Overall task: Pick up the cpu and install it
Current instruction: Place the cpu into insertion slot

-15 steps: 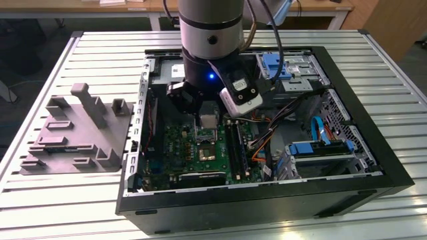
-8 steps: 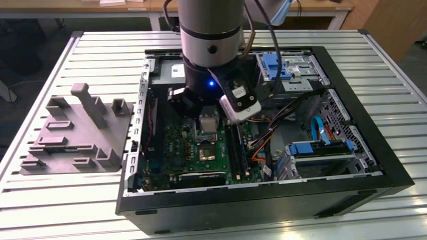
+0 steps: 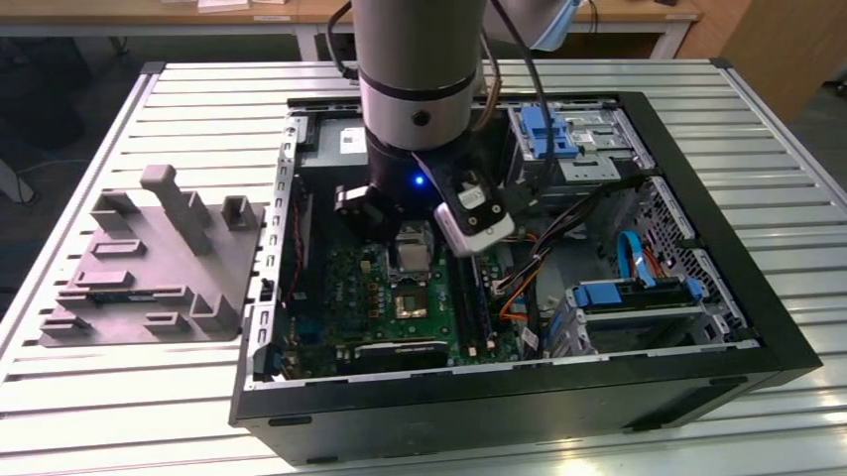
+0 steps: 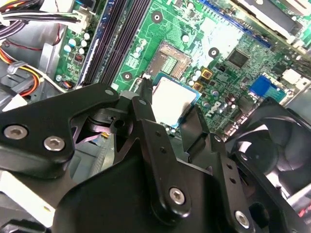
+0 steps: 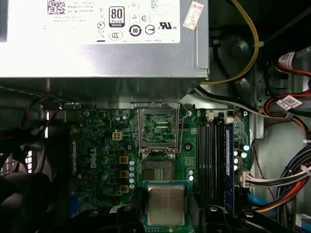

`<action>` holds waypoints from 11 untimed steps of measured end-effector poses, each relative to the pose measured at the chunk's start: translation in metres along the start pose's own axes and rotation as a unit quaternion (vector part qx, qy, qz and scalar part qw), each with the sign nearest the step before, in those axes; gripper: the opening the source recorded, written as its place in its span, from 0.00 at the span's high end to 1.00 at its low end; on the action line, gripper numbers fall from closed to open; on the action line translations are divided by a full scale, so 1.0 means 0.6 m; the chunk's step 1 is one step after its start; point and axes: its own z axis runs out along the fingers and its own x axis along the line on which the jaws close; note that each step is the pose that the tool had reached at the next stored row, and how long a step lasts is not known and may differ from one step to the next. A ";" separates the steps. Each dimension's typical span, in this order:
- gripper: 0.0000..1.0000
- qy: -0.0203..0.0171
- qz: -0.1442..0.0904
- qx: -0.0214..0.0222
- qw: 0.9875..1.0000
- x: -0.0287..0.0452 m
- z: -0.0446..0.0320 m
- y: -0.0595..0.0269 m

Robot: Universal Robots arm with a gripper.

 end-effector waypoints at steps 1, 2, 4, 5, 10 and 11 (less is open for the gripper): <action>0.53 0.000 0.000 0.000 1.000 0.000 0.002 0.000; 0.53 0.000 0.000 0.000 1.000 0.000 0.002 0.000; 0.53 0.000 0.000 0.000 1.000 0.000 0.002 0.000; 0.53 0.000 0.000 0.000 1.000 0.000 0.003 0.000; 0.53 0.000 0.000 0.000 1.000 0.000 0.004 0.000; 0.53 0.000 0.000 0.000 1.000 0.000 0.004 0.000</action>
